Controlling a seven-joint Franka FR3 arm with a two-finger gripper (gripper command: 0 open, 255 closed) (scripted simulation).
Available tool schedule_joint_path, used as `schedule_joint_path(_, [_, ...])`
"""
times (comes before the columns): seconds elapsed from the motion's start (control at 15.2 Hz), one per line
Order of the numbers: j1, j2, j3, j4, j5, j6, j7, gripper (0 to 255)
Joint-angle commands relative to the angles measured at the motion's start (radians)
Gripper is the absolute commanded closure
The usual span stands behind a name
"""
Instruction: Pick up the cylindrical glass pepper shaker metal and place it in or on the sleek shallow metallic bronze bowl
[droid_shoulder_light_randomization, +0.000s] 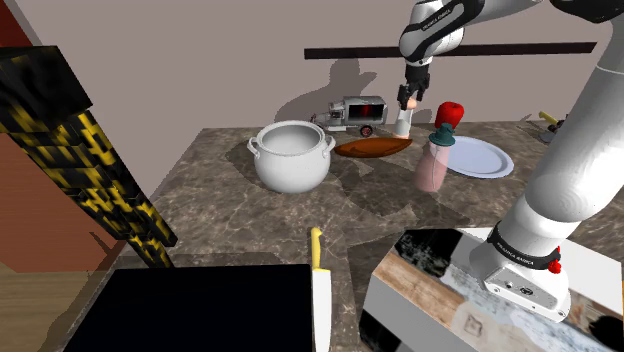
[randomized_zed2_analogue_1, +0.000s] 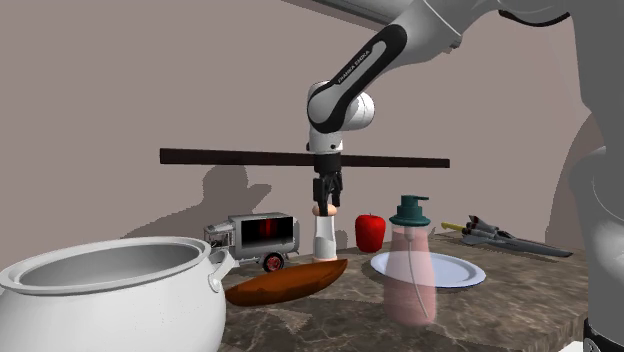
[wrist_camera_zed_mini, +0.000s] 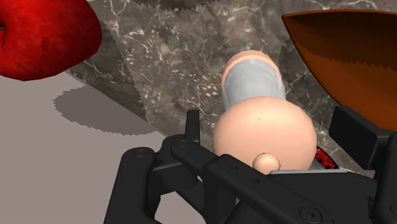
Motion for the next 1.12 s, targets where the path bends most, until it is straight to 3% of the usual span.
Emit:
schedule_joint_path(0.0, [0.000,0.001,0.000,-0.002,0.000,0.004,0.000,0])
schedule_joint_path(0.33, [0.000,0.001,0.000,-0.002,0.000,0.004,0.000,0])
schedule_joint_path(0.4, [0.000,0.001,0.000,-0.002,0.000,0.004,0.000,255])
schedule_joint_path(1.06, [0.000,-0.005,0.000,0.004,-0.001,-0.009,0.000,255])
